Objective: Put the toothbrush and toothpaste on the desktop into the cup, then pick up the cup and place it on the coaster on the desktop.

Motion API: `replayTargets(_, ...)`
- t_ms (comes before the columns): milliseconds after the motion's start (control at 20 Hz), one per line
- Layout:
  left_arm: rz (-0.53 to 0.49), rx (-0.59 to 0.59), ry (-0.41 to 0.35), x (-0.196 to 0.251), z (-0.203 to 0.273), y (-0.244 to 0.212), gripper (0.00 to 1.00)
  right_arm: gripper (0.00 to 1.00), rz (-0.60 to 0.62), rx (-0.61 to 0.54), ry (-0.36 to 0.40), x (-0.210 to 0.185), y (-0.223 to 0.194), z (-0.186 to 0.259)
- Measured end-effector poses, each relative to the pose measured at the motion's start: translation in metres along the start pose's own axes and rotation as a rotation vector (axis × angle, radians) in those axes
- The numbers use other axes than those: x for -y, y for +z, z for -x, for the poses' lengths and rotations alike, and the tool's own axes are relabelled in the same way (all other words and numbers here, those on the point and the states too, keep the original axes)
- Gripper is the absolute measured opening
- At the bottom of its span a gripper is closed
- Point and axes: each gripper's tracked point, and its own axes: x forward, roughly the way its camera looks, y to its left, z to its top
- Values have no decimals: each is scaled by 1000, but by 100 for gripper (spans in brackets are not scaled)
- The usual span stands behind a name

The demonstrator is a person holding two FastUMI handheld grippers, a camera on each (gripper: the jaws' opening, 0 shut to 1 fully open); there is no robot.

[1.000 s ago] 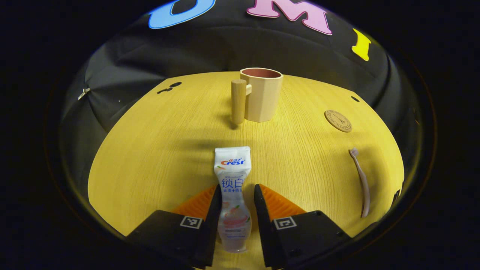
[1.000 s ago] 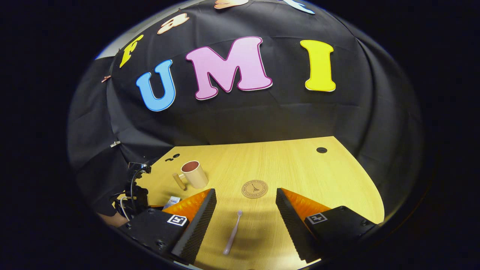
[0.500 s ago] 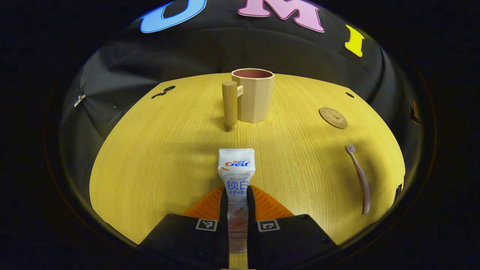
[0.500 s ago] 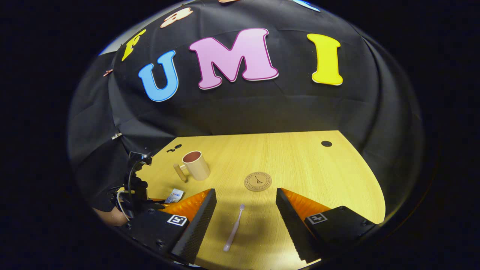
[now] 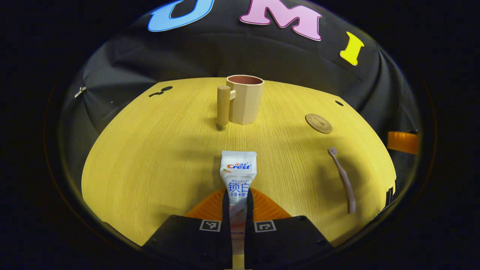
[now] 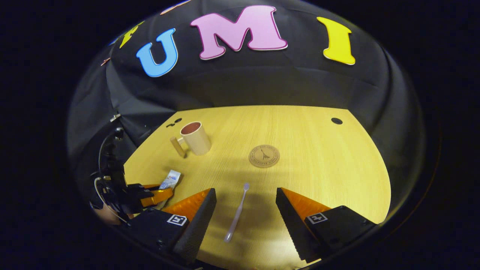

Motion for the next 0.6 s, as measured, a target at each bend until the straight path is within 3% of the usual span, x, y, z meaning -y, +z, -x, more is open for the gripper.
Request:
replayTargets(200, 11, 21, 3, -3, 8, 2, 18, 99, -7, -66, 3, -3, -21, -13)
replayTargets(300, -51, 3, 39, -10, 14, -2, 18, 98, -2, -114, -35, 5, -33, -20)
replayTargets(350, -83, 7, 50, -15, 20, -3, 23, 98, -1, -135, -46, 7, -40, -24)
replayTargets(400, -102, 13, 50, -15, 26, -4, 18, 98, -4, -164, -60, 10, -48, -29)
replayTargets(600, -107, 27, 21, -6, 38, -8, 18, 99, -27, -220, -99, 11, -69, -41)
